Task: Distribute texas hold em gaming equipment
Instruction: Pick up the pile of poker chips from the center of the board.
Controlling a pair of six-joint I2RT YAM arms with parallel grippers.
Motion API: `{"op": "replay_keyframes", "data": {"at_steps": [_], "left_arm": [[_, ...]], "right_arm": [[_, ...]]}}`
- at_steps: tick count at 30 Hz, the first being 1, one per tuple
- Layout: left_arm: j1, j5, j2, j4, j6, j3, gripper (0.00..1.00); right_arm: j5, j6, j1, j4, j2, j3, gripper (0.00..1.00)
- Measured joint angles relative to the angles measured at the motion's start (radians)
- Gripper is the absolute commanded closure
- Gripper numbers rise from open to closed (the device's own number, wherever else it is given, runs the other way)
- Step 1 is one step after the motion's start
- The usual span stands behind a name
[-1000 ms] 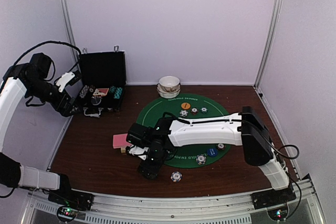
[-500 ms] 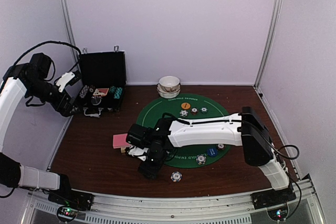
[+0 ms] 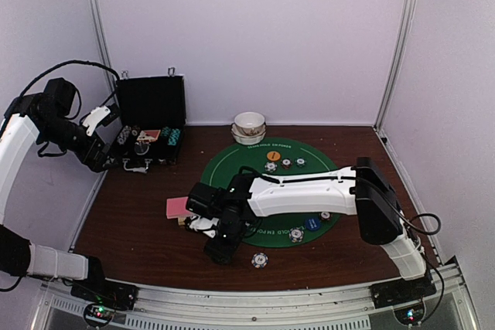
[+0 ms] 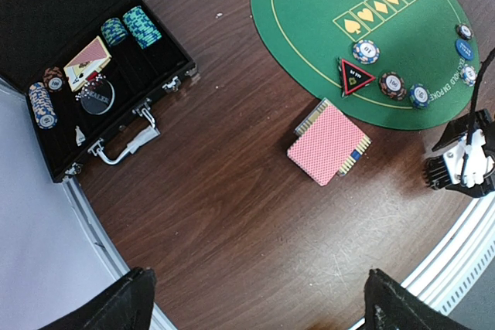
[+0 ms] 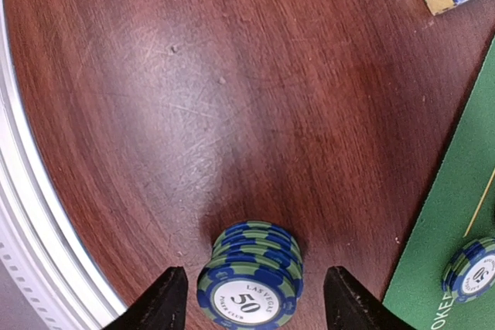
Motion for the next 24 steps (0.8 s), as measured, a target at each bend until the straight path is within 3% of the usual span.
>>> {"op": "replay_keyframes", "data": {"at_steps": [8, 24], "left_arm": [[0.000, 0.000, 0.000, 0.000, 0.000, 0.000, 0.02], [0.000, 0.000, 0.000, 0.000, 0.000, 0.000, 0.02]], "right_arm": [[-0.005, -0.008, 0.000, -0.011, 0.001, -0.014, 0.39], [-0.007, -0.016, 0.000, -0.014, 0.005, -0.013, 0.73]]}}
